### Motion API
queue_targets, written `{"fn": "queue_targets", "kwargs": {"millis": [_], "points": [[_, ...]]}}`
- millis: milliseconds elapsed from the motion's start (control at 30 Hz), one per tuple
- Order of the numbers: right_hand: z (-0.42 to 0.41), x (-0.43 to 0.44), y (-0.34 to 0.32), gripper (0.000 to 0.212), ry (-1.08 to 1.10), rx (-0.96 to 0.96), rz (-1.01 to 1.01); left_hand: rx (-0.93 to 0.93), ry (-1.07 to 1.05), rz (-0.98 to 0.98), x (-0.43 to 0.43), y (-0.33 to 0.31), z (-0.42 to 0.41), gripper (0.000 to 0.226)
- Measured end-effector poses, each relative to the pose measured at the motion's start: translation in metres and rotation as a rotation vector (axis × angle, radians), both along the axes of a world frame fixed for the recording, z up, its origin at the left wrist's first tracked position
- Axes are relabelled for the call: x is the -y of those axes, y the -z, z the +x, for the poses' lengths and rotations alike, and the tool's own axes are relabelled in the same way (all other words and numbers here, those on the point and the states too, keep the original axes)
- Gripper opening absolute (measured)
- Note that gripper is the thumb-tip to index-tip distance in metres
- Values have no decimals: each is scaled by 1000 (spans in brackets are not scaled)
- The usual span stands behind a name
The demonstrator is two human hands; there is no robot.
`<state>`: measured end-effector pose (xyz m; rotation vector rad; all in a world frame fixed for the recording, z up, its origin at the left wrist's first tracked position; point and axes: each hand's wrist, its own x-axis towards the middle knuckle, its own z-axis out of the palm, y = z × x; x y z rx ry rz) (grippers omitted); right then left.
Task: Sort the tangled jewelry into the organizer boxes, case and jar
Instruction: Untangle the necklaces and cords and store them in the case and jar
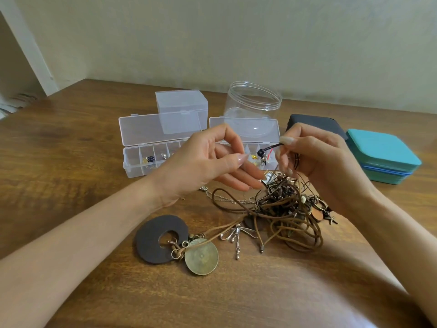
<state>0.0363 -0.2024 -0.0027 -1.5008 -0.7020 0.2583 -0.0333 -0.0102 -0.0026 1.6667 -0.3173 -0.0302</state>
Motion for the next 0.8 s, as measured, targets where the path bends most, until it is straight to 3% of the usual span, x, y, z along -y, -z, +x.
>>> {"fn": "queue_targets", "kwargs": {"millis": [267, 800], "points": [[-5, -1, -3, 26, 6, 6, -102, 17, -20, 80, -2, 1, 1, 10], [-9, -3, -6, 22, 36, 31, -190, 129, -90, 253, -5, 4, 3, 14]]}}
